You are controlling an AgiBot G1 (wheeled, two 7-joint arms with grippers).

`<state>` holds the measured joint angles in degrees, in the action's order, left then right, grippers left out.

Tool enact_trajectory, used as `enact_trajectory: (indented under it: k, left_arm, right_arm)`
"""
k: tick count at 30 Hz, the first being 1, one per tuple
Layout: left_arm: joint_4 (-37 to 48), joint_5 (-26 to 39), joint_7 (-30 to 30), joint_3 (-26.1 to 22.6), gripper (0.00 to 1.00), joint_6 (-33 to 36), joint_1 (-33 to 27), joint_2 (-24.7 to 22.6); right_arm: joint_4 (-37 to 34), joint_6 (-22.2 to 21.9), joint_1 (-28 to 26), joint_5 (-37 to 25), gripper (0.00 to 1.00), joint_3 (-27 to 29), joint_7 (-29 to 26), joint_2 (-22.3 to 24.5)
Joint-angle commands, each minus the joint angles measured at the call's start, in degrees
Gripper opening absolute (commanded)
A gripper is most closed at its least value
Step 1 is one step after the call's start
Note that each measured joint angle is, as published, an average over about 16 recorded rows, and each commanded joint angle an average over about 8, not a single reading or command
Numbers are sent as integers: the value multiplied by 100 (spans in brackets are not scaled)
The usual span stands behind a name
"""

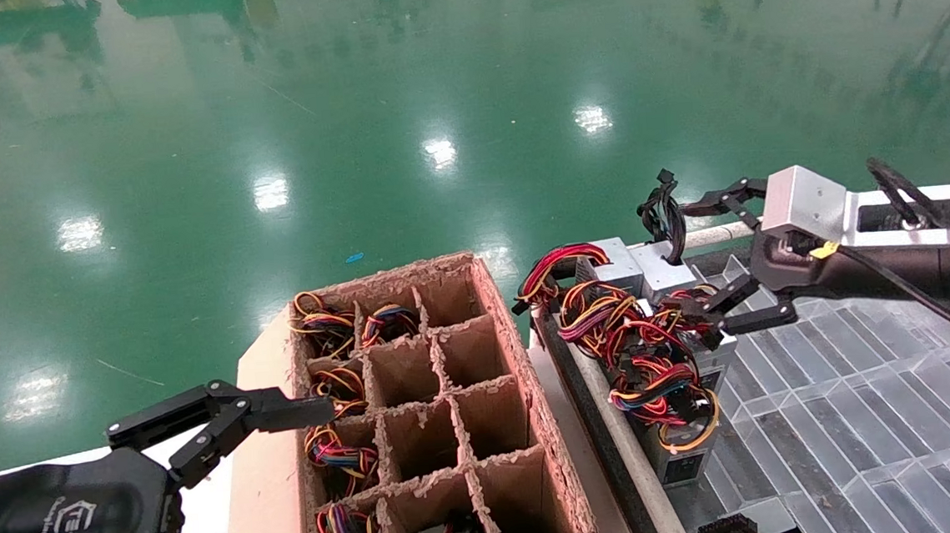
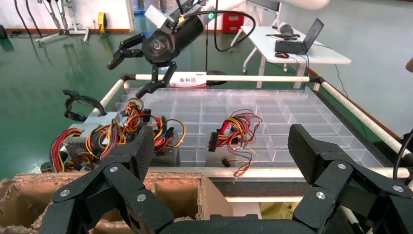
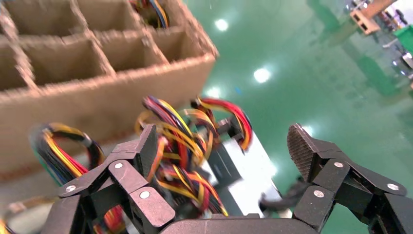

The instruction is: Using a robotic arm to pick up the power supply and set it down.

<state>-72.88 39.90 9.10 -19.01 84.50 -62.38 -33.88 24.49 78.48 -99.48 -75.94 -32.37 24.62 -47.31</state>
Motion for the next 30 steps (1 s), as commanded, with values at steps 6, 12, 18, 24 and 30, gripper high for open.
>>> enact_trajectory:
  k: [6,12,18,24,30]
  left_arm:
    - [0,-1,0,-1,100,0,0,0]
    - [0,-1,-1,-2,100,-1,0,1]
    - [0,-2,-1,-2,100,-1,-1,1]
    - [0,-2,-2,-3,100,-1,-1,1]
    - [0,-3,-2,-4,100,-1,-1,1]
  right_arm:
    - [863,127,667,599,100,287,-622,216]
    - [1602,235,1237,1112,100,534,-1154,401]
    - [2342,344,1809,1626,100,780,-1688,586]
    - [3082,453,2381,2140,100,1027,-2221,772]
    - [3823,562,2953,2654,100,1273,-2755,957]
